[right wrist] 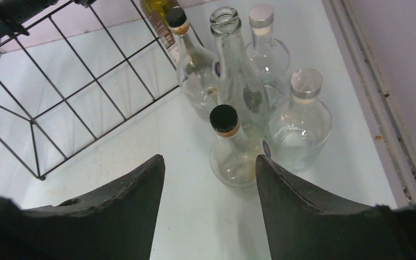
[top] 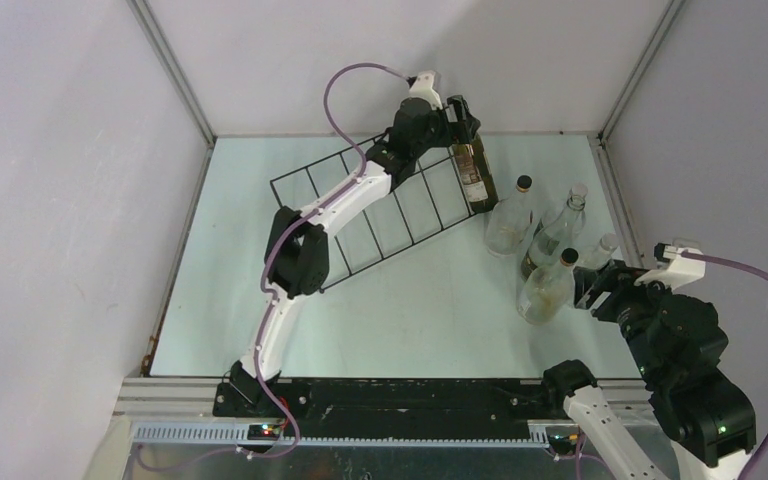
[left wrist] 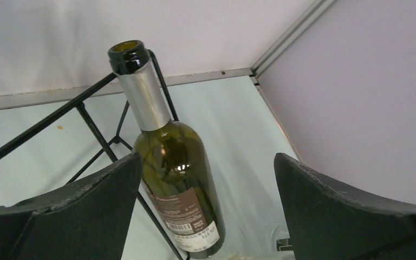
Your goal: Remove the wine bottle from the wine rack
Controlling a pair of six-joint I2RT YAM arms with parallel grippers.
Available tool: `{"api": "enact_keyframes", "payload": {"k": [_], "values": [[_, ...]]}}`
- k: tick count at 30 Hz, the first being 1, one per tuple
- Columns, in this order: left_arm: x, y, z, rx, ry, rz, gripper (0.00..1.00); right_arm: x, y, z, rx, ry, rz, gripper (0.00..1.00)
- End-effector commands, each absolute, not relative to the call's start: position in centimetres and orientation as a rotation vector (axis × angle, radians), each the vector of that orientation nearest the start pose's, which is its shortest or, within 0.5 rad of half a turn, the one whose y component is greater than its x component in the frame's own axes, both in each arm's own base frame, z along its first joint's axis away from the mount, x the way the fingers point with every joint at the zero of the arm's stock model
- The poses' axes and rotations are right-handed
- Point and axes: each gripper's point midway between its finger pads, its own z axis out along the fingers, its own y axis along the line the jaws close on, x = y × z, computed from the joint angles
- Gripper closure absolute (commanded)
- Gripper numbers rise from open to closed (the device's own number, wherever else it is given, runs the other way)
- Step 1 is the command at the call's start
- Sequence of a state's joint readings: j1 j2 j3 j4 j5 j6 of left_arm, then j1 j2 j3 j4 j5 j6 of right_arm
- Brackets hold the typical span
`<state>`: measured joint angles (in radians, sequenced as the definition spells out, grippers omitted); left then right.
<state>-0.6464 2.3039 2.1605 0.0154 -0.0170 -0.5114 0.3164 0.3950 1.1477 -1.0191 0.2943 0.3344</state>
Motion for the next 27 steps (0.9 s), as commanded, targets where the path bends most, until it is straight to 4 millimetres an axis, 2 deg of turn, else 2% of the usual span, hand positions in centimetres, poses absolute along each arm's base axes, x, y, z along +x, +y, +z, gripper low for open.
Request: {"api": "enact_keyframes", "payload": {"k": [1, 5, 11, 12, 21, 27], "values": [[55.8, -42.2, 29.6, 0.028, 1.672, -0.870, 0.02, 14.1, 1.9, 33.7, 0.171, 1.784, 0.264, 0.34], [56.4, -42.1, 28.8, 0.017, 1.673, -0.876, 0.05, 14.0, 2.3, 33.9, 0.144, 1.776, 0.280, 0.34], [56.9, -42.7, 29.0, -0.003, 1.646, -0.917, 0.11, 13.9, 1.9, 34.2, 0.161, 1.775, 0.262, 0.33], [57.0, -42.8, 29.5, -0.004, 1.632, -0.927, 0.12, 13.8, 1.8, 34.3, 0.164, 1.773, 0.261, 0.33], [58.5, -43.3, 28.8, -0.082, 1.602, -0.963, 0.09, 13.4, 1.6, 34.2, 0.194, 1.768, 0.276, 0.33], [59.7, -42.9, 27.4, -0.174, 1.605, -0.976, 0.09, 13.2, 1.7, 34.3, 0.202, 1.763, 0.289, 0.33]]}}
